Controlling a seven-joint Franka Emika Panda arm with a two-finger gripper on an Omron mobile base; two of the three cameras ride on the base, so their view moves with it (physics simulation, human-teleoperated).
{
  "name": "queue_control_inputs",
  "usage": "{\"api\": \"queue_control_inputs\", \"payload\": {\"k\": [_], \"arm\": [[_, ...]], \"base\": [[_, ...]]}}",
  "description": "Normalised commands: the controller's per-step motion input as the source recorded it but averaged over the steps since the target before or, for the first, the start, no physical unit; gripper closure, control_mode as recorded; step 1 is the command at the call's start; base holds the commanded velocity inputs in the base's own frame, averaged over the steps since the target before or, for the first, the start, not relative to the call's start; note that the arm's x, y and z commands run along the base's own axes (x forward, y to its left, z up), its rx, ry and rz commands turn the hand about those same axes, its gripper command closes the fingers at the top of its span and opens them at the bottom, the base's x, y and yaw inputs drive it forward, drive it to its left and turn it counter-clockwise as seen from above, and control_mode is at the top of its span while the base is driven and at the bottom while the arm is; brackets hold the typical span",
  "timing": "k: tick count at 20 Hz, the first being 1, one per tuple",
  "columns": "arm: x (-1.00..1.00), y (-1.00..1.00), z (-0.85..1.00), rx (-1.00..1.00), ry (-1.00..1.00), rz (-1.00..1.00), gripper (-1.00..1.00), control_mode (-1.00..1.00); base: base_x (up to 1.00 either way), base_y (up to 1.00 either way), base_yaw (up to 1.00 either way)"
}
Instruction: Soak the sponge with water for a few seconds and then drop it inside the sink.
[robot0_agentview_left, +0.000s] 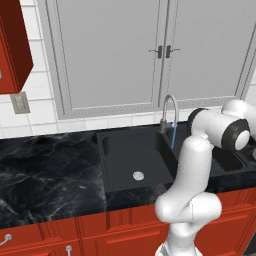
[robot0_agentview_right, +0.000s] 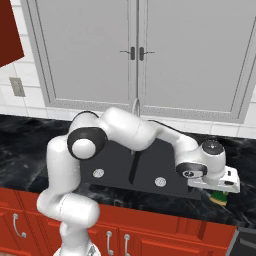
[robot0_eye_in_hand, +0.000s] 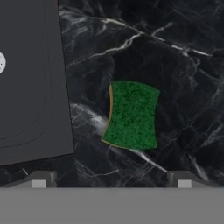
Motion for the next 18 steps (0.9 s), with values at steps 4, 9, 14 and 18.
{"api": "queue_control_inputs", "payload": {"k": [4, 9, 14, 18], "arm": [[-0.11, -0.16, 0.0, 0.0, -0.06, 0.03, -1.0, -1.0], [-0.01, -0.14, 0.0, 0.0, -0.02, 0.04, -1.0, -1.0], [0.01, -0.03, 0.0, 0.0, 0.0, 0.02, -1.0, -1.0], [0.13, 0.0, 0.0, 0.0, 0.0, 0.0, -1.0, -1.0]], "base": [[0.0, 0.0, 0.0], [0.0, 0.0, 0.0], [0.0, 0.0, 0.0], [0.0, 0.0, 0.0]]}}
